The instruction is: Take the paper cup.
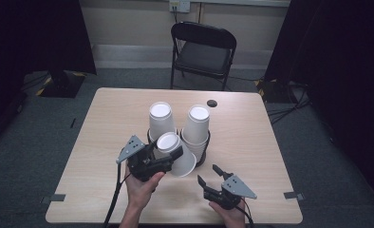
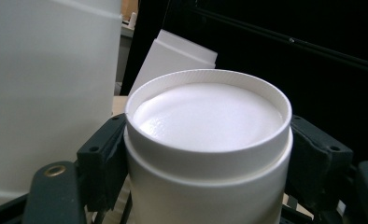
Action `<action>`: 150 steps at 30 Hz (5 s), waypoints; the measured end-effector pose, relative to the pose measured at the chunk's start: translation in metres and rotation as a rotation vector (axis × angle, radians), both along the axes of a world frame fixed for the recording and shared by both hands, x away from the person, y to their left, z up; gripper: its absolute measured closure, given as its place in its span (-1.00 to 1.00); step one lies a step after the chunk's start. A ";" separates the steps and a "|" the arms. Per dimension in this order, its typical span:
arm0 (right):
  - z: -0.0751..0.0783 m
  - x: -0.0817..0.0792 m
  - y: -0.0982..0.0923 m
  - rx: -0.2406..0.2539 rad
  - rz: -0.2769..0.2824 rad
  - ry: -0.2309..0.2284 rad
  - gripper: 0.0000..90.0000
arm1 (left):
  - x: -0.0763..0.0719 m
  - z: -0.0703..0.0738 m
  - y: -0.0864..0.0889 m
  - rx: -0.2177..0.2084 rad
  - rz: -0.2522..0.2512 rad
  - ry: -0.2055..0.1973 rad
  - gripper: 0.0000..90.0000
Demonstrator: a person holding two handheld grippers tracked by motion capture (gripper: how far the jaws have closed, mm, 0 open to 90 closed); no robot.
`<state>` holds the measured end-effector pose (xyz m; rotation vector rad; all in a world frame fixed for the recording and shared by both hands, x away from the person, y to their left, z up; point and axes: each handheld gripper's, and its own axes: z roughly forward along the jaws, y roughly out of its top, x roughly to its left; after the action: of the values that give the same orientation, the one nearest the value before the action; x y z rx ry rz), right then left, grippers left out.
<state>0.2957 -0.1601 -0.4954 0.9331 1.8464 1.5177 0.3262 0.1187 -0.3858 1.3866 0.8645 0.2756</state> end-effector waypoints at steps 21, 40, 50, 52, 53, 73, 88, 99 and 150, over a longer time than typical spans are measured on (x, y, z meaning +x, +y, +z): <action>0.002 -0.010 0.025 0.063 0.196 -0.115 -0.08 | -0.005 -0.038 0.015 -0.127 -0.024 0.180 -0.48; 0.004 -0.004 0.033 0.052 0.215 -0.214 0.23 | -0.011 -0.046 0.004 -0.173 -0.062 0.231 -0.48; 0.004 0.004 0.038 0.035 0.220 -0.249 0.39 | -0.013 -0.046 -0.001 -0.170 -0.078 0.237 -0.48; 0.004 0.004 0.040 0.038 0.222 -0.264 0.40 | -0.014 -0.046 -0.002 -0.165 -0.079 0.230 -0.48; 0.004 0.004 0.040 0.043 0.218 -0.269 0.41 | -0.014 -0.046 -0.002 -0.169 -0.081 0.234 -0.48; 0.009 0.004 0.034 0.067 0.210 -0.246 0.86 | -0.011 -0.049 0.002 -0.185 -0.091 0.248 -0.58; 0.012 0.003 0.023 0.099 0.174 -0.241 0.91 | -0.012 -0.053 0.013 -0.210 -0.067 0.210 -0.66; 0.013 0.003 0.016 0.064 0.152 -0.179 0.91 | -0.021 -0.058 0.028 -0.050 0.025 0.025 -0.66; 0.022 0.022 0.002 -0.099 0.262 0.170 0.91 | -0.036 -0.058 0.004 0.838 -0.139 -0.376 -0.65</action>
<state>0.3178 -0.1576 -0.4736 0.8209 2.2176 1.5195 0.2907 0.1229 -0.4439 2.0631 0.3248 0.8255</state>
